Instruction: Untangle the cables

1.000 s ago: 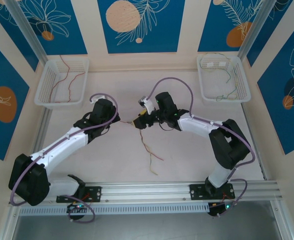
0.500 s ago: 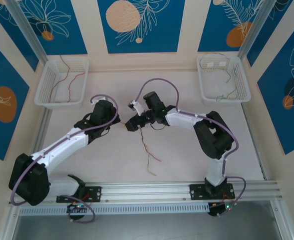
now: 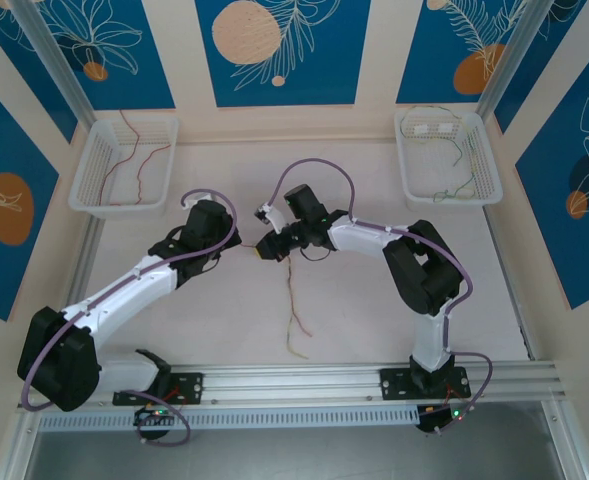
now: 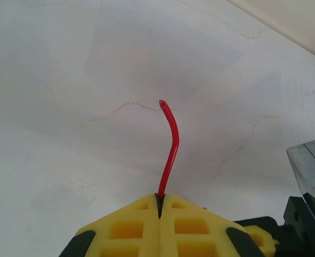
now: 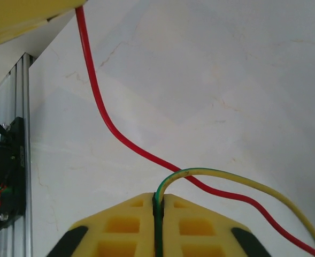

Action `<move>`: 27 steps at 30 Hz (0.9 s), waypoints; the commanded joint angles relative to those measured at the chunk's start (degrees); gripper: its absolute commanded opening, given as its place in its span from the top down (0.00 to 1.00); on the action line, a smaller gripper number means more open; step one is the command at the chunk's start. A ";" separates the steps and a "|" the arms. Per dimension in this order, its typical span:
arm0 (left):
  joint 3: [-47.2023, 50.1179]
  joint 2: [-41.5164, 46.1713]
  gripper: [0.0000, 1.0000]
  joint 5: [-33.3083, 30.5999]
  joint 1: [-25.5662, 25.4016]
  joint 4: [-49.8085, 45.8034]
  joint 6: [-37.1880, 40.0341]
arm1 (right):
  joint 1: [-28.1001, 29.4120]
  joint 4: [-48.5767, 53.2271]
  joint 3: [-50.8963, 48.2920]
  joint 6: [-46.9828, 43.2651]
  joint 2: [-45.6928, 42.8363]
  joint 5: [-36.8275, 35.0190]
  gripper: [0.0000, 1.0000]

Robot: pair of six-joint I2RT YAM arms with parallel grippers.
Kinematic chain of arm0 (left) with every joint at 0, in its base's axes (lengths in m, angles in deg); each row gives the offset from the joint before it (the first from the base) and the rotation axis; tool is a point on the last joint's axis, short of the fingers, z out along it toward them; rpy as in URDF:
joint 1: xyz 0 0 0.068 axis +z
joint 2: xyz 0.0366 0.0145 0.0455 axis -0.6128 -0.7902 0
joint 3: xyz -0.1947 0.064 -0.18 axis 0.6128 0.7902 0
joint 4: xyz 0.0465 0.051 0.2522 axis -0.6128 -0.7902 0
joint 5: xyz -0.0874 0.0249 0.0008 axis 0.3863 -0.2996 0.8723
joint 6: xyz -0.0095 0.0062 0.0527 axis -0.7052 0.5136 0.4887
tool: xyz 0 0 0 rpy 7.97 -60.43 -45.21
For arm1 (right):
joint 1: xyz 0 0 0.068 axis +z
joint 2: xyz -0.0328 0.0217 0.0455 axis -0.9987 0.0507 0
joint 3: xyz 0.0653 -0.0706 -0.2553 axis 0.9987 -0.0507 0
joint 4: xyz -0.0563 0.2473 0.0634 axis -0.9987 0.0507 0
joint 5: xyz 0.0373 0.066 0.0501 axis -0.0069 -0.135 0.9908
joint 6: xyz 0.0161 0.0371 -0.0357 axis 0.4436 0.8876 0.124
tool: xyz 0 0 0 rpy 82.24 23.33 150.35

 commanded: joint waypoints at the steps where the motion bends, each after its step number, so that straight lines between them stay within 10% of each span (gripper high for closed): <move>1: 0.31 0.04 1.00 -1.11 0.66 0.36 -0.15 | 0.14 1.02 0.22 -0.52 -2.34 1.96 0.96; 14: 3.29 6.86 1.00 -8.36 8.09 -7.85 -2.57 | -3.13 -0.10 -8.38 -0.49 -14.82 5.85 1.00; 27: 8.43 22.04 1.00 -15.25 17.02 -12.11 -3.07 | -18.44 -2.50 -17.49 9.37 -30.85 2.64 1.00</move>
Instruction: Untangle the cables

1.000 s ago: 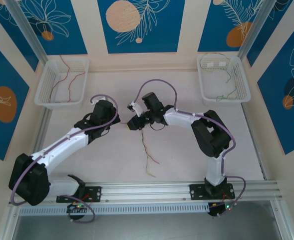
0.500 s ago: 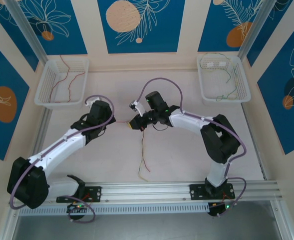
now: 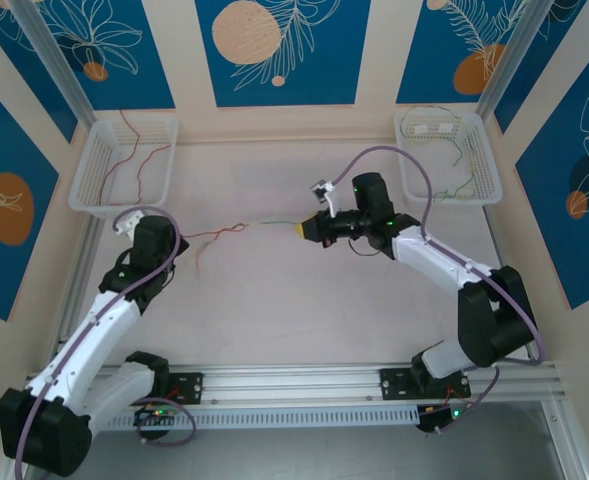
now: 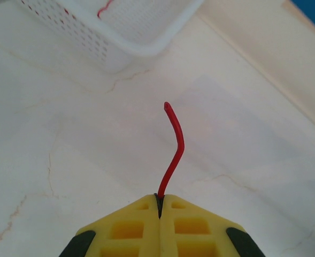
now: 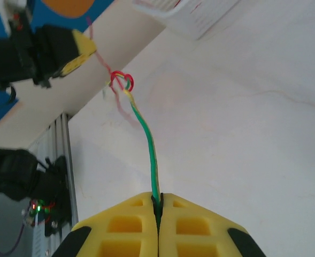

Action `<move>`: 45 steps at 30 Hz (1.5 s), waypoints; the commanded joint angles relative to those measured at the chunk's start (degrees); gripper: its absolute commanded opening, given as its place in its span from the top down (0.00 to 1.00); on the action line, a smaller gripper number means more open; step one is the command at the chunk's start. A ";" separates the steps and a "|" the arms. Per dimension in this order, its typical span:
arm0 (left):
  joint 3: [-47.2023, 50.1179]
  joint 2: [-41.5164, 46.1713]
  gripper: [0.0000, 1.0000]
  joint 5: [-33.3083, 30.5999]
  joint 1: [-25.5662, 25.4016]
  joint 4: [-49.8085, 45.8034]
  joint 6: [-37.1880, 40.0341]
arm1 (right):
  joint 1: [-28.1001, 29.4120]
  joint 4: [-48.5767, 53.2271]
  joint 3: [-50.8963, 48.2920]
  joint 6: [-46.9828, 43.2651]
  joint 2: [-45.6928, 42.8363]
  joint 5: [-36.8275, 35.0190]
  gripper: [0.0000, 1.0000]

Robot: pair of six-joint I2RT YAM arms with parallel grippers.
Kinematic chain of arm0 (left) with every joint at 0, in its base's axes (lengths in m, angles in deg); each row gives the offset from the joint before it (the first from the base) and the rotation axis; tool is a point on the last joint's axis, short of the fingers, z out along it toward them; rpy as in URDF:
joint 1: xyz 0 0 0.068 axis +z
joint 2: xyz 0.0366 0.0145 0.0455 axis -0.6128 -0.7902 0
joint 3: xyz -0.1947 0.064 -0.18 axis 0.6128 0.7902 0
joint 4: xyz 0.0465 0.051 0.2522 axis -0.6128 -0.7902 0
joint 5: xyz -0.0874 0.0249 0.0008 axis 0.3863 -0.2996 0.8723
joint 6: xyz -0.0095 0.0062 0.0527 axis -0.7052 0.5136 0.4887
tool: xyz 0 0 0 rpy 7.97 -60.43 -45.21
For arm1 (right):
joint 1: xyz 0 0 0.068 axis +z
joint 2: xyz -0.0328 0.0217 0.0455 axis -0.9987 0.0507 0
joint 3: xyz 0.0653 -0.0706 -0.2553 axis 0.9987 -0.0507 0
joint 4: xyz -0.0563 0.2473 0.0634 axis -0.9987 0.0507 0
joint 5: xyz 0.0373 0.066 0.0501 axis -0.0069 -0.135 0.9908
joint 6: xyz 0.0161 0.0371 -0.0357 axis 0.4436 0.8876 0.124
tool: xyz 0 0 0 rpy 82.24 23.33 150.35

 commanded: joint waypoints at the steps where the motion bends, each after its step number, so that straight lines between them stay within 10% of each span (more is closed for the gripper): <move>1: 0.11 1.78 1.00 -5.68 2.19 -2.78 1.94 | -4.83 0.70 -1.50 4.64 -4.37 -4.69 1.00; 30: -2.42 0.22 1.00 1.55 5.69 -1.03 7.52 | -24.06 17.82 -6.79 13.94 -35.63 -34.90 1.00; 45: -12.59 -2.98 1.00 16.99 5.75 2.19 15.41 | -23.07 15.44 -5.17 10.59 -36.31 -20.88 1.00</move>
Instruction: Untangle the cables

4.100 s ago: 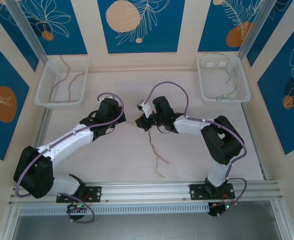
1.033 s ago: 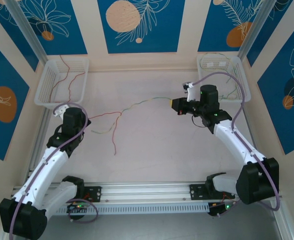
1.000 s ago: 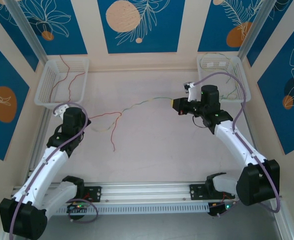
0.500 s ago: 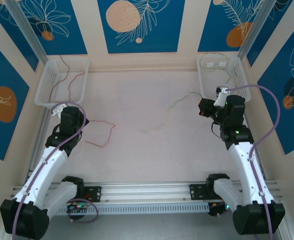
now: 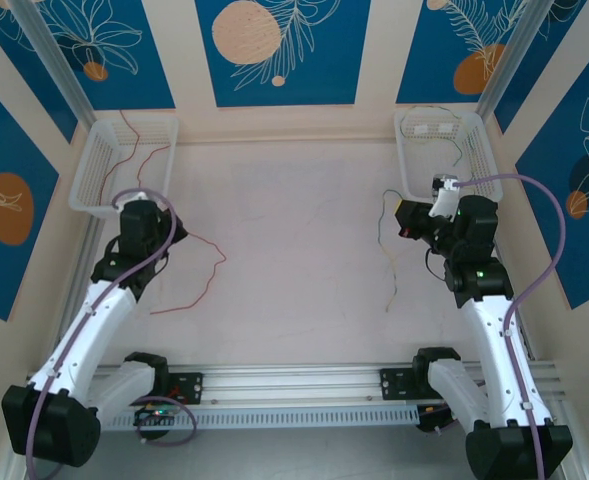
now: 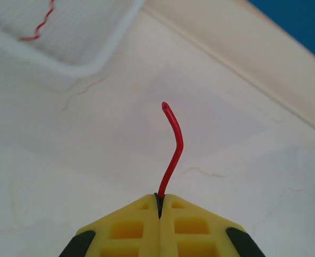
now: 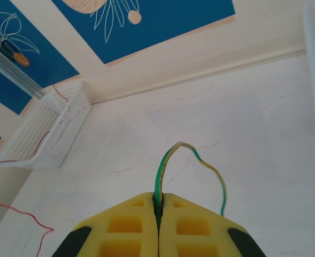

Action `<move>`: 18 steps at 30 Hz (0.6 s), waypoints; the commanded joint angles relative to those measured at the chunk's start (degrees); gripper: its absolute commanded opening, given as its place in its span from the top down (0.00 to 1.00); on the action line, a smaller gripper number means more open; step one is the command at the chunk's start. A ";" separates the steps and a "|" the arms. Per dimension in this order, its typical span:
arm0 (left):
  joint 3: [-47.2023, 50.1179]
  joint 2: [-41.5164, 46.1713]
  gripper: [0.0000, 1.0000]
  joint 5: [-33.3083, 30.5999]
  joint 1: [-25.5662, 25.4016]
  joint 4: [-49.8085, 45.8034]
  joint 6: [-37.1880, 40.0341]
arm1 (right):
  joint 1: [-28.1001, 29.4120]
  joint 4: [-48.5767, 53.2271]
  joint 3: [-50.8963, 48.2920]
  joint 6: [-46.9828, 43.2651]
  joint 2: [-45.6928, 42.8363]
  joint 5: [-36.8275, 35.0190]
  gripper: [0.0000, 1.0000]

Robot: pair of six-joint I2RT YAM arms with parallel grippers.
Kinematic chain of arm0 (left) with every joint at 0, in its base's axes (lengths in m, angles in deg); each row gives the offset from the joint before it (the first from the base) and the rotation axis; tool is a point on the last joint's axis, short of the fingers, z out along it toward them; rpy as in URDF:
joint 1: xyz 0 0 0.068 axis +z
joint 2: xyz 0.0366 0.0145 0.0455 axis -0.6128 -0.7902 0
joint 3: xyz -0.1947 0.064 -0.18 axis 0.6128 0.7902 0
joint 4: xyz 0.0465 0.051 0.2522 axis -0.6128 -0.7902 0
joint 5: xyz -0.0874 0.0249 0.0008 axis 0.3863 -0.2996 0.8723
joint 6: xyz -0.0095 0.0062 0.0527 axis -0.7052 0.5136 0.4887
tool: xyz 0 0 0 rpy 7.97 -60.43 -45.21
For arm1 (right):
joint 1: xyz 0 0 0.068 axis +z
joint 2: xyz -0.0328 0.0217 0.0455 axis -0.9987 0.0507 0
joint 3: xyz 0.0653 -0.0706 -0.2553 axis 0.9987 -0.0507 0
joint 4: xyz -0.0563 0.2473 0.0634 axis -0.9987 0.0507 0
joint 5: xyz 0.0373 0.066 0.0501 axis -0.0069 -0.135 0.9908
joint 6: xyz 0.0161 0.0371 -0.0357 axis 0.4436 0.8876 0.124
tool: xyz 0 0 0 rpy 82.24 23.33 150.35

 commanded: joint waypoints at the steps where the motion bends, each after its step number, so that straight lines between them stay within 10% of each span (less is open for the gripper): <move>1: -7.29 0.74 1.00 1.33 0.67 -1.06 4.80 | 0.26 -1.26 1.03 -0.92 -0.39 1.99 1.00; 18: -45.50 -17.92 1.00 -5.22 9.15 -2.98 21.27 | 0.63 -1.69 -1.84 -0.65 -1.72 1.12 1.00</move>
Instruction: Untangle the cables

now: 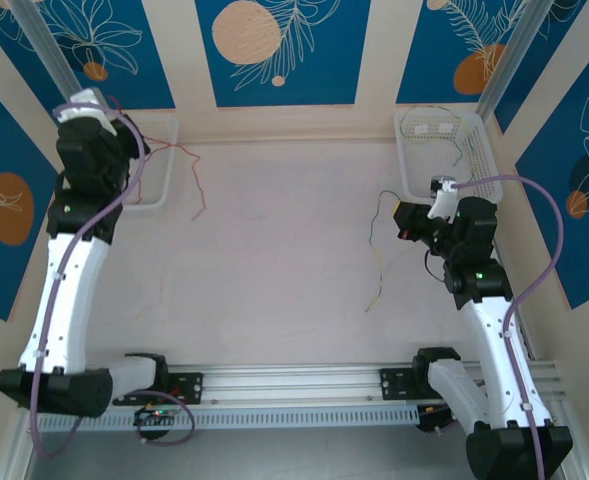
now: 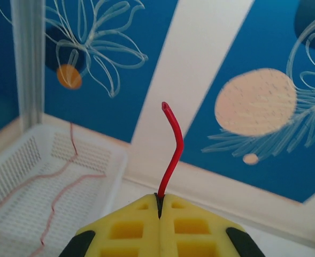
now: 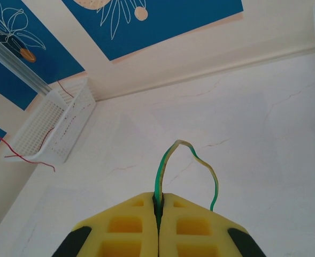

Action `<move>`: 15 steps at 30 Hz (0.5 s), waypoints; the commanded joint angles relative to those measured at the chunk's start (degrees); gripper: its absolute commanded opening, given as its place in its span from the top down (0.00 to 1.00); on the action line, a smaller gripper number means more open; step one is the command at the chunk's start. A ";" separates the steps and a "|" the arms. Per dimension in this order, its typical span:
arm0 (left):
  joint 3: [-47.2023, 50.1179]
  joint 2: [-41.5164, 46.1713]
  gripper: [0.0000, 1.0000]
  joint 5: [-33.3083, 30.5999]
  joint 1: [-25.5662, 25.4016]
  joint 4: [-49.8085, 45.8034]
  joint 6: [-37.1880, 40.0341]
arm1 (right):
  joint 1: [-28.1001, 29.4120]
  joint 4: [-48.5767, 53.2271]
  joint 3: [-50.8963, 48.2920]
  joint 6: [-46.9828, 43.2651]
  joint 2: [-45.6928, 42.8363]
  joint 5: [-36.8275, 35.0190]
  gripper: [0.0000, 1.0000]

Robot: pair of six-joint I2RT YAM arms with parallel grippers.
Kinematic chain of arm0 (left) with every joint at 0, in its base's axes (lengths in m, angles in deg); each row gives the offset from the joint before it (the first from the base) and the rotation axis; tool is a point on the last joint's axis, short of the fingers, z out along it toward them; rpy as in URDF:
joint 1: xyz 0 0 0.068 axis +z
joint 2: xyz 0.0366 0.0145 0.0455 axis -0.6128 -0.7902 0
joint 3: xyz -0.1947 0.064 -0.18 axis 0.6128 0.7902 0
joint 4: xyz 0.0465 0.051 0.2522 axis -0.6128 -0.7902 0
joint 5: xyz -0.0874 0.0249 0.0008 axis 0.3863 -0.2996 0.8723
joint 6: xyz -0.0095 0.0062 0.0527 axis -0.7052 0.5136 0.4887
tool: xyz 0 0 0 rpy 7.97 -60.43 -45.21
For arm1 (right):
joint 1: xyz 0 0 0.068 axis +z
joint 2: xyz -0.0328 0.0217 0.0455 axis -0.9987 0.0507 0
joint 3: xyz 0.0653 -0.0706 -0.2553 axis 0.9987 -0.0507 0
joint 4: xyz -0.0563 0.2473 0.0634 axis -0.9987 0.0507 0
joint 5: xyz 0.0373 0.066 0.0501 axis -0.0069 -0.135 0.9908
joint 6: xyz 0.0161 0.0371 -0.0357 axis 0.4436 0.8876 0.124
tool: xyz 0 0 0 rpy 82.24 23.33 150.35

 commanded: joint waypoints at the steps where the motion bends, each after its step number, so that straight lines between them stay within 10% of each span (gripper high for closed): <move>1: -7.95 -4.49 1.00 -1.56 3.15 -0.43 5.39 | 0.28 -0.78 -0.92 -0.65 -1.15 0.18 1.00; 15: -39.61 -33.02 1.00 4.37 17.53 -7.47 3.84 | 0.28 1.41 -1.27 -2.16 -2.35 0.80 1.00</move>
